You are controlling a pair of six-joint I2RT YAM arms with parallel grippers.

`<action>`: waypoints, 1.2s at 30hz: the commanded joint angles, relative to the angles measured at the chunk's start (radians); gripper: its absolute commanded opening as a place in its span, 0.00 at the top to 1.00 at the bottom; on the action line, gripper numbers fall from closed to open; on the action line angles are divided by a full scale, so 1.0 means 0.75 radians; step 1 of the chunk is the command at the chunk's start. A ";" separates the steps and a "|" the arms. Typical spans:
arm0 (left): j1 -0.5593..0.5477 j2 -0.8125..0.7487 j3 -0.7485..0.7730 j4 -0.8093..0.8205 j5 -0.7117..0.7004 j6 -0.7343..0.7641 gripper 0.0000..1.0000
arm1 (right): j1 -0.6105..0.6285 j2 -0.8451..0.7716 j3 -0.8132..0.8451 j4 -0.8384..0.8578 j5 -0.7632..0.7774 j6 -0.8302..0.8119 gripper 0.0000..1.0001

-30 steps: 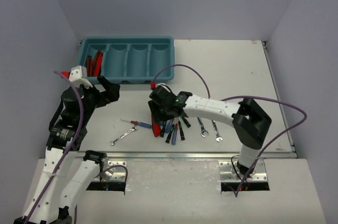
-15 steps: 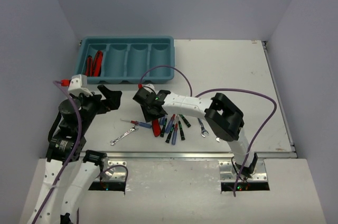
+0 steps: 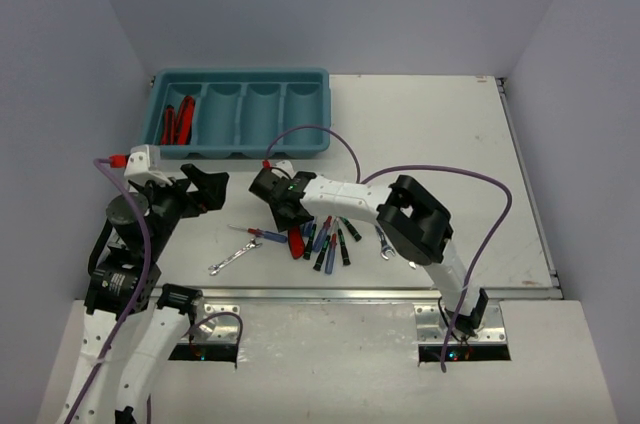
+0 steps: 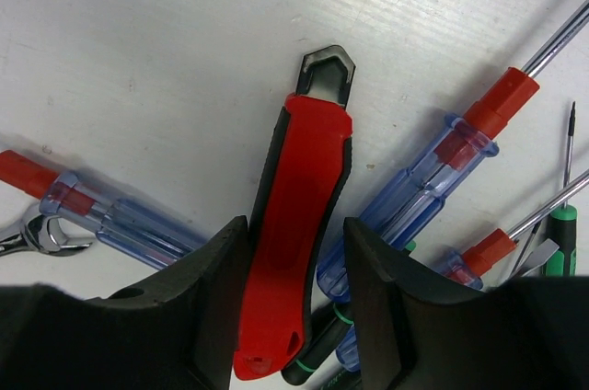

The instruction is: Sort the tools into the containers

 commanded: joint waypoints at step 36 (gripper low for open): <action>0.000 0.130 -0.199 0.763 0.650 -0.645 0.00 | 0.010 -1.116 -0.713 0.694 -0.143 -0.584 1.00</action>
